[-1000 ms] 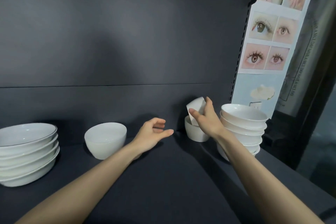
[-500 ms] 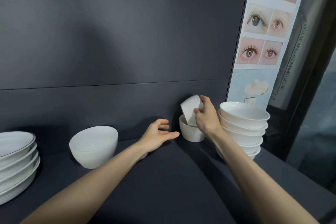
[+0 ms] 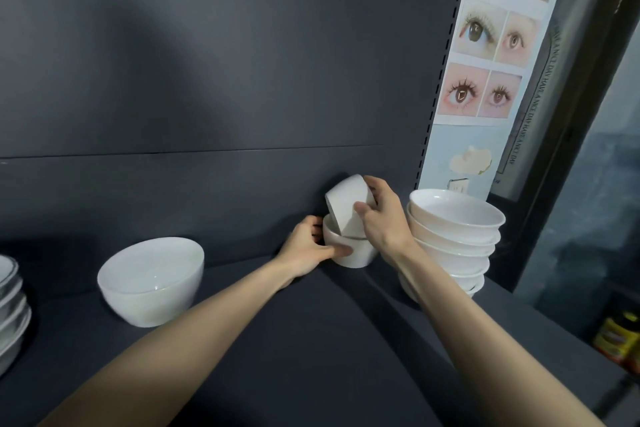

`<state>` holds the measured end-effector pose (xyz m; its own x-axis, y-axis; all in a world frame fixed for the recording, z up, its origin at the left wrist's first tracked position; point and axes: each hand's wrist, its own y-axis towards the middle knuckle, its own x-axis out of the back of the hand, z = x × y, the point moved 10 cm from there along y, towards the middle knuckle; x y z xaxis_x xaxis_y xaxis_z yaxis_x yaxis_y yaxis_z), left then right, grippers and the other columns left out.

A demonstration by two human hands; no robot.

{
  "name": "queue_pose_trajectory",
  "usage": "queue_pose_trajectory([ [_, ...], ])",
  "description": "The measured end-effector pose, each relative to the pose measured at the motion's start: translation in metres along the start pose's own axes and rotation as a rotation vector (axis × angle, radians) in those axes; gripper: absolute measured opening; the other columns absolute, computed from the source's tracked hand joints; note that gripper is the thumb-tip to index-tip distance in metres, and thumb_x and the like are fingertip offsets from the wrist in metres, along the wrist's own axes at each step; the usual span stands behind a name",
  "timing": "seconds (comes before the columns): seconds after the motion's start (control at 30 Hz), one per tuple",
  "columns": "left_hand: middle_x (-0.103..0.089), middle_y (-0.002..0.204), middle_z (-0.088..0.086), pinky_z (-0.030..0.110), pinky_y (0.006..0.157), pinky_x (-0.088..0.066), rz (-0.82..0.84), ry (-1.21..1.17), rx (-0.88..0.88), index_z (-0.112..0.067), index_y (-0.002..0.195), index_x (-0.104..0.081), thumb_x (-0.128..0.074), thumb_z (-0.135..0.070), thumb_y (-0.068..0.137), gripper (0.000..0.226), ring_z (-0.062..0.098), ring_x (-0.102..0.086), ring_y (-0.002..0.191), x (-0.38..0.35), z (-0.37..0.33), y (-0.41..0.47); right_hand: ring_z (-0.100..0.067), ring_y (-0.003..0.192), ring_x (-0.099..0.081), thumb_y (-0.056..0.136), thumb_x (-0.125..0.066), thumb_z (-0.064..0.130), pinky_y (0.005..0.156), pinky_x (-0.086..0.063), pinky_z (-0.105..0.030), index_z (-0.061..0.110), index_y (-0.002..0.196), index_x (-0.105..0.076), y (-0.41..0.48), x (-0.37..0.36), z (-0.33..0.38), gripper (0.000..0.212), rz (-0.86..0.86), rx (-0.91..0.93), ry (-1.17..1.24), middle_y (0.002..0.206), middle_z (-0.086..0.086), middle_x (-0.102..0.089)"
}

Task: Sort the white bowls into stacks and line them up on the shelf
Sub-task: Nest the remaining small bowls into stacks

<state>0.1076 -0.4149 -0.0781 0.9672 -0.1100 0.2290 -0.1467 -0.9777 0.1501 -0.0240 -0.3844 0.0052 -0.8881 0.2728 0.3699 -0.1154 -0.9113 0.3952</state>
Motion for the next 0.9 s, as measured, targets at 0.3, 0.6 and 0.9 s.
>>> queue_pose_trajectory([
  [0.3, -0.065, 0.101, -0.004, 0.027, 0.081, -0.055, -0.112, 0.063, 0.012, -0.011, 0.12, -0.05, -0.087, -0.015, 0.065, 0.066, 0.015, -0.067, 0.093, 0.041, 0.006, -0.044, -0.009, 0.105, -0.057, 0.089, -0.055, -0.007, 0.085, -0.047, -0.011, 0.008, 0.128, -0.053, -0.029, -0.023, 0.029, 0.042, 0.191, 0.089, 0.208, 0.115, 0.002, -0.062],
  [0.6, -0.061, 0.109, -0.007, 0.018, 0.079, -0.053, -0.138, 0.094, 0.061, -0.018, 0.118, -0.045, -0.089, -0.028, 0.061, 0.072, 0.004, -0.062, 0.094, 0.055, 0.011, -0.084, -0.01, 0.094, -0.063, 0.084, -0.057, -0.012, 0.08, -0.049, -0.017, 0.011, 0.112, -0.06, -0.052, -0.034, 0.05, 0.036, 0.362, 0.223, 0.254, 0.107, -0.006, -0.067],
  [0.9, -0.065, 0.113, -0.007, 0.035, 0.092, -0.054, -0.165, 0.106, 0.092, -0.02, 0.116, -0.051, -0.085, -0.044, 0.037, 0.09, 0.009, -0.063, 0.103, 0.053, 0.003, -0.093, -0.009, 0.119, -0.055, 0.083, -0.062, -0.008, 0.1, -0.04, -0.022, 0.021, 0.115, -0.068, -0.06, -0.038, 0.044, 0.044, 0.49, 0.329, -0.021, 0.12, 0.005, -0.064],
])
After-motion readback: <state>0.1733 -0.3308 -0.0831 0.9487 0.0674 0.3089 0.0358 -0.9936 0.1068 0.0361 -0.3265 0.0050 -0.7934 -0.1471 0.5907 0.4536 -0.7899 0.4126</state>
